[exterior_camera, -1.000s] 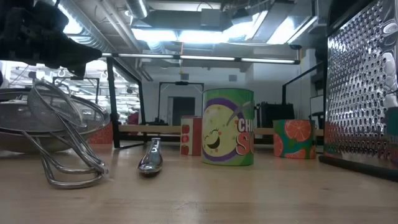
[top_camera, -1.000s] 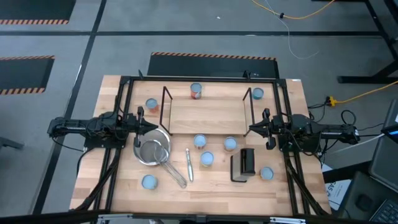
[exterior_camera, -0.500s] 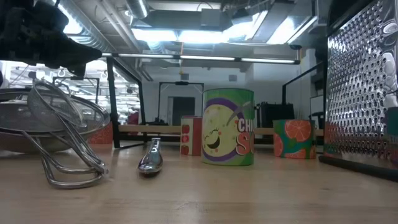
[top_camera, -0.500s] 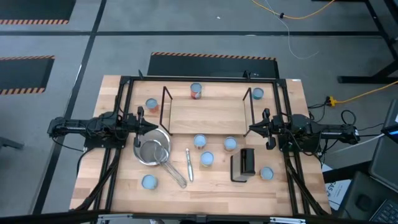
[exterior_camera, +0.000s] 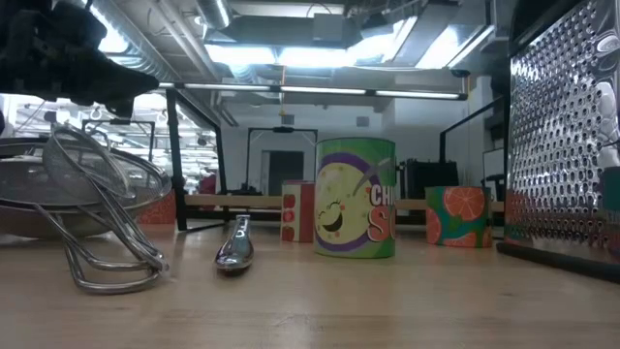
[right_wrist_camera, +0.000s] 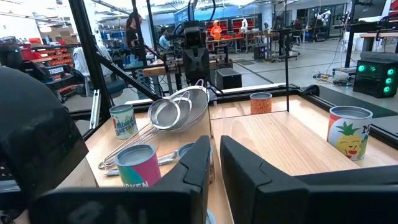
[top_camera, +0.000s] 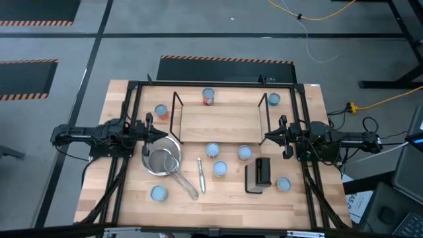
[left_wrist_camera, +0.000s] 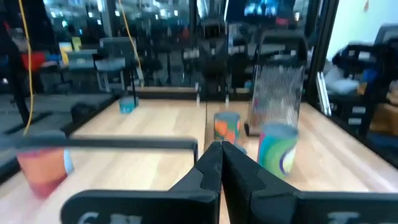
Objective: Pick and place cans onto a shelf
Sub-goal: Put the orange can on the shelf
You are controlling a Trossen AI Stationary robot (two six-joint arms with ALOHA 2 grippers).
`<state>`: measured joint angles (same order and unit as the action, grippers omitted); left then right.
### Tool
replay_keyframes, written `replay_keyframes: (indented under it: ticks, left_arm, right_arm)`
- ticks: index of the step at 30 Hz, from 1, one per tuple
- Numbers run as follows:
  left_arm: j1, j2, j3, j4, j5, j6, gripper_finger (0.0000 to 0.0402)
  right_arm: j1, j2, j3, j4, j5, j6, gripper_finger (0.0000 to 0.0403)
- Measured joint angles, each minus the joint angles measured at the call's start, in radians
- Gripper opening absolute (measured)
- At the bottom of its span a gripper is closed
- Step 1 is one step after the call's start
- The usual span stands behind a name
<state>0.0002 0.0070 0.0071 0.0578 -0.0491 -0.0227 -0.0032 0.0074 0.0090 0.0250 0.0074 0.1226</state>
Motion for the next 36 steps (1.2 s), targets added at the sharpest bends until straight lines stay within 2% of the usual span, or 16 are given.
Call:
replay_keyframes:
  ticks: [7,15,21,28,32,36]
  left_arm:
    - [0.000,0.000,0.000,0.166,-0.047,0.000,0.0007]
    - [0.000,0.000,0.001,0.334,-0.144,-0.002,0.0065]
    - [0.000,0.000,0.031,0.337,-0.217,-0.001,0.0105]
    - [0.000,0.012,0.096,0.307,-0.337,-0.004,0.0112]
    - [0.000,0.052,0.168,0.180,-0.447,-0.053,0.0112]
    - [0.000,0.126,0.254,0.029,-0.499,-0.100,0.0112]
  right_arm:
    - [0.000,0.000,0.000,0.000,0.000,-0.003,0.0045]
    - [0.000,0.000,0.000,0.000,0.000,-0.003,0.0045]
    - [0.000,0.000,0.000,0.000,0.000,-0.003,0.0045]
    - [0.000,0.000,0.000,0.000,0.000,-0.004,0.0045]
    - [0.000,0.000,0.000,0.000,0.000,-0.004,0.0045]
    - [0.000,0.000,0.000,0.000,0.000,-0.009,0.0045]
